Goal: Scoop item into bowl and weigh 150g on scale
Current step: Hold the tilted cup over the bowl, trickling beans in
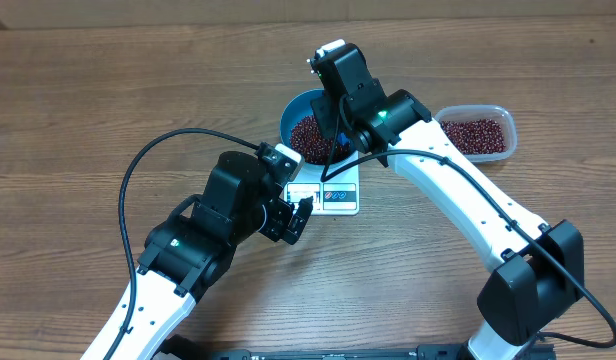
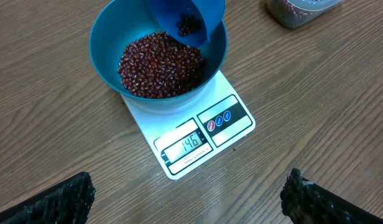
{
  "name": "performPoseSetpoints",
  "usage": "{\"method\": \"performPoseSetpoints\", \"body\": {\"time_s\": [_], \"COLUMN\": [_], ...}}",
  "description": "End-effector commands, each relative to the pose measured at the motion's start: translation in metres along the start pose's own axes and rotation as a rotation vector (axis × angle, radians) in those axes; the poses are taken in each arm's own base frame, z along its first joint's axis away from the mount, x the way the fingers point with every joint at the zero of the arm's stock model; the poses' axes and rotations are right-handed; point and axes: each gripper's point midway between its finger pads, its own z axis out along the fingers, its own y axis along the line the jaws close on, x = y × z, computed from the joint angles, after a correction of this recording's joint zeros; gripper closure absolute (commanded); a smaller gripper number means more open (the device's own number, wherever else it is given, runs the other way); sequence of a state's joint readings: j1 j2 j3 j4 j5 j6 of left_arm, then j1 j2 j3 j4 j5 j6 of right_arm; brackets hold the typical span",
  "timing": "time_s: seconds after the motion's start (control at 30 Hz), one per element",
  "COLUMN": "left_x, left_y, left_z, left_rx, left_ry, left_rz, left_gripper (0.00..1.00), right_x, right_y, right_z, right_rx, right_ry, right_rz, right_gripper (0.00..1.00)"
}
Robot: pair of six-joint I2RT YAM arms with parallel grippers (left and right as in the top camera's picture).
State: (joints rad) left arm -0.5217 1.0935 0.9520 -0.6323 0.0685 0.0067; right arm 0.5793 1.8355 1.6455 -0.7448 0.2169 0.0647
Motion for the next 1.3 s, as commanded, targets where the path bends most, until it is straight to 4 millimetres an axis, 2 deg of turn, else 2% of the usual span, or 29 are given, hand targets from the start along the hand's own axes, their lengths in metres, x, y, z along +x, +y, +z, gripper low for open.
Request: {"method": "performPoseSetpoints", "body": {"time_s": [0.0,0.53,1.27], "left_x": [-0.0092,-0.0093,-0.0093], "left_y": [0.0000,0.0001,0.0001], "left_z": [-0.0044,-0.0044,-0.0044], "left_rx": [0.006,0.005,0.005], "left_ry": [-0.025,-0.026,-0.026], "left_rz": [0.010,0.010,0.010], "left_gripper": [0.00,0.00,0.00], "right_x": [-0.0239,-0.0233,-0.0326], "right_y": [-0.0008,-0.0018,-0.0020], "right_z": [-0.0247,-0.0244,-0.0251], "right_rx": [-0.007,-0.005,-0.005], "right_ry": [-0.078,-0.075,-0.113], "right_rz": [0.028,0.027,0.027], "right_gripper": [0.96,0.96,0.96]}}
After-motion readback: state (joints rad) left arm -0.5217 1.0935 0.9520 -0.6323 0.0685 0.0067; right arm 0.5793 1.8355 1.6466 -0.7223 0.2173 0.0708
